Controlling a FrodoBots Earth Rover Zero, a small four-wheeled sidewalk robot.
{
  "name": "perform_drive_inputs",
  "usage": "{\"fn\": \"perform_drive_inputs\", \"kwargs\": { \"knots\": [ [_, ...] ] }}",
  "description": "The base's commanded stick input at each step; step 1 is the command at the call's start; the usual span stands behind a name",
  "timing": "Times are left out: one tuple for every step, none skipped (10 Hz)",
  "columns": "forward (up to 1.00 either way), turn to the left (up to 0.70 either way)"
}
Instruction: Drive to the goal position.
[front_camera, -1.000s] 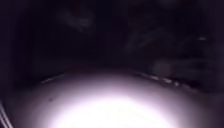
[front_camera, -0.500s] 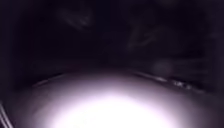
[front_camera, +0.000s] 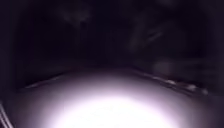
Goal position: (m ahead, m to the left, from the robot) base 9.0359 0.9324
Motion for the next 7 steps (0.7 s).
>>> {"fn": "perform_drive_inputs", "kwargs": {
  "knots": [
    [1.0, 0.0],
    [1.0, 0.0],
    [1.0, 0.0],
    [1.0, 0.0],
    [1.0, 0.0],
    [1.0, 0.0],
    [1.0, 0.0]
  ]
}}
